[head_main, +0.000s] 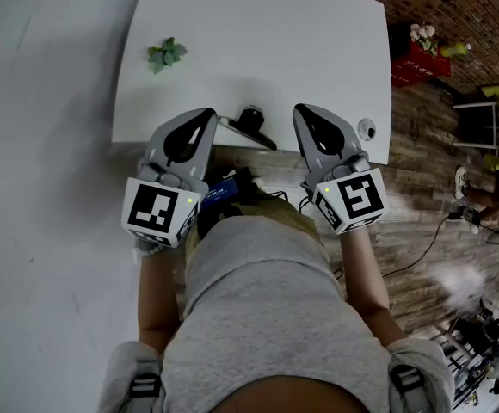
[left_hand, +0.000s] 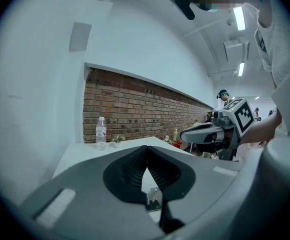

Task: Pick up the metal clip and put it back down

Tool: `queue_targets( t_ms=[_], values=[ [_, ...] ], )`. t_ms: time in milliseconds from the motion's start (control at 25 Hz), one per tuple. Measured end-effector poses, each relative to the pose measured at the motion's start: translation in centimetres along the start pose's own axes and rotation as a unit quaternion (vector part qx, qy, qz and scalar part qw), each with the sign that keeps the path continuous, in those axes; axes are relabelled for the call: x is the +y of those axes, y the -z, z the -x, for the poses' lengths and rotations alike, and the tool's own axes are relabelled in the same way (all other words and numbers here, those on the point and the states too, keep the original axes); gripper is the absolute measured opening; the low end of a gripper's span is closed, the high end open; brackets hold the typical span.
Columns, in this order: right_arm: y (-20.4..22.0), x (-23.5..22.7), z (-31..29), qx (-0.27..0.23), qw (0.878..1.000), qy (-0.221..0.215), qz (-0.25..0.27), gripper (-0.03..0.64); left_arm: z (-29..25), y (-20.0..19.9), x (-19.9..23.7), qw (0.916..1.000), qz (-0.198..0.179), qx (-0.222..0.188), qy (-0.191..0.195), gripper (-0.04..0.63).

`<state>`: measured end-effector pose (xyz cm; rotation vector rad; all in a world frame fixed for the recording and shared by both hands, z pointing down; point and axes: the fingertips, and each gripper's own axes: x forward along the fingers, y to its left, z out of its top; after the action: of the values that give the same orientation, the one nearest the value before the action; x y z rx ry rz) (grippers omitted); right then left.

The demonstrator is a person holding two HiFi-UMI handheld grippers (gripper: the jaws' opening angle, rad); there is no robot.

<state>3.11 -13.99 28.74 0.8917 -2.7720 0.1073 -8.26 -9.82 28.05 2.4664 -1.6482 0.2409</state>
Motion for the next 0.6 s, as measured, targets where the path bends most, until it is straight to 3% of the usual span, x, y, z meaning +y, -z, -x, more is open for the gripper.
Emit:
queue_targets(
  t_ms=[600],
  values=[
    [0.28, 0.25, 0.01, 0.003, 1.000, 0.000, 0.003, -0.002, 0.12, 0.16, -0.04, 1.0000, 0.001, -0.003, 0.001, 0.011]
  ],
)
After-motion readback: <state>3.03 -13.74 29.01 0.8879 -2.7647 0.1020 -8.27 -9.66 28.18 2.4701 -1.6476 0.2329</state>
